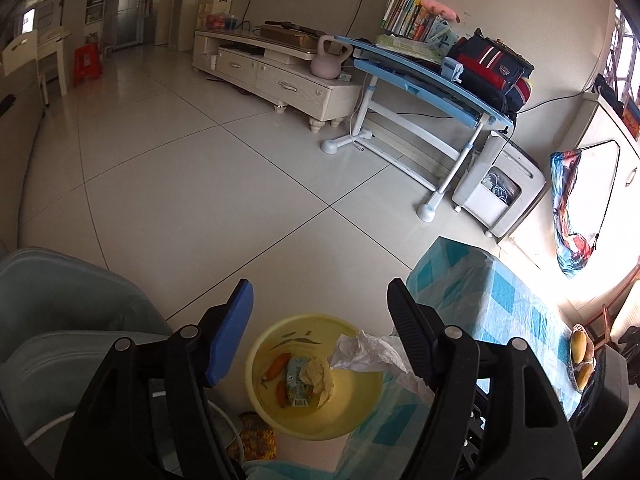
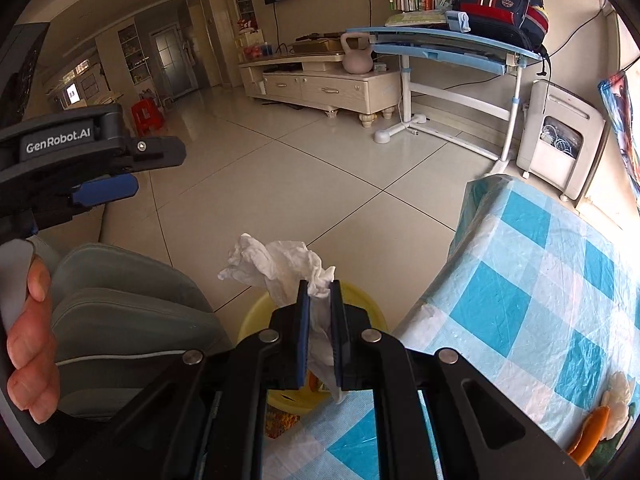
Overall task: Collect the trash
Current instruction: 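Open the left gripper to drop the bread while the right gripper releases the tissue into the basin, then move both tools back over the table toward the snack bag and orange peel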
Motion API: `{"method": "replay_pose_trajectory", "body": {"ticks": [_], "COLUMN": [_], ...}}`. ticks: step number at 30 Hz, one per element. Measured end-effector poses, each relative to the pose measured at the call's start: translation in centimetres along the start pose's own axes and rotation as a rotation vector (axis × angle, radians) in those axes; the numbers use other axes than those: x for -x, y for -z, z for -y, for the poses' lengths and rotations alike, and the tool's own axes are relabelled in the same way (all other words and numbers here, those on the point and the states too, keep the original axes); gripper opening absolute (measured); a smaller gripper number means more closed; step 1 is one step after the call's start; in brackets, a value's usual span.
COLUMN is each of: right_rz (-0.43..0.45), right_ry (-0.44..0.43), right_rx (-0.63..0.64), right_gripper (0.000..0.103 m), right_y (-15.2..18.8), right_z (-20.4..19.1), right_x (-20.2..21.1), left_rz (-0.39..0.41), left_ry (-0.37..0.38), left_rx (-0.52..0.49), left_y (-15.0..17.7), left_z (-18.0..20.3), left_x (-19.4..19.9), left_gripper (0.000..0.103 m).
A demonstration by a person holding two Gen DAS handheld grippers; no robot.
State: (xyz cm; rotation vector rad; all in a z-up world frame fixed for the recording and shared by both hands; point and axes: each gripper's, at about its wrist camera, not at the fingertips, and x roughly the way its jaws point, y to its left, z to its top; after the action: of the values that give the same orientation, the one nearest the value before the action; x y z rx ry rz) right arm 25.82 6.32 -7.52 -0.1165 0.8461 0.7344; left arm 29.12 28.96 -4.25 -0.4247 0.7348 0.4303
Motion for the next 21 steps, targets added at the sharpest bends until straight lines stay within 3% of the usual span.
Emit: {"method": "replay_pose_trajectory", "body": {"ticks": [2,3,9,21], "right_rz": [0.007,0.012,0.041,0.173], "right_ry": [-0.014,-0.021,-0.032,-0.018], "right_rx": [-0.023,-0.031,-0.052,-0.074], "right_gripper": [0.035,0.038,0.046,0.059], "right_y": [0.0,0.1,1.4,5.6], "right_z": [0.3,0.3,0.1,-0.5], "right_x": [-0.2,-0.1,1.7,9.6], "left_rz": [0.015,0.022,0.047,0.089], "left_ry": [-0.012,-0.016,-0.028,-0.057], "left_rx": [-0.020,-0.030,-0.062,-0.155], "left_y": [0.1,0.1,0.1,1.0], "left_z": [0.5,0.6,1.5,3.5], "left_x": [0.3,0.4,1.2,2.4], "left_gripper": [0.070,0.071,0.075,0.080]}}
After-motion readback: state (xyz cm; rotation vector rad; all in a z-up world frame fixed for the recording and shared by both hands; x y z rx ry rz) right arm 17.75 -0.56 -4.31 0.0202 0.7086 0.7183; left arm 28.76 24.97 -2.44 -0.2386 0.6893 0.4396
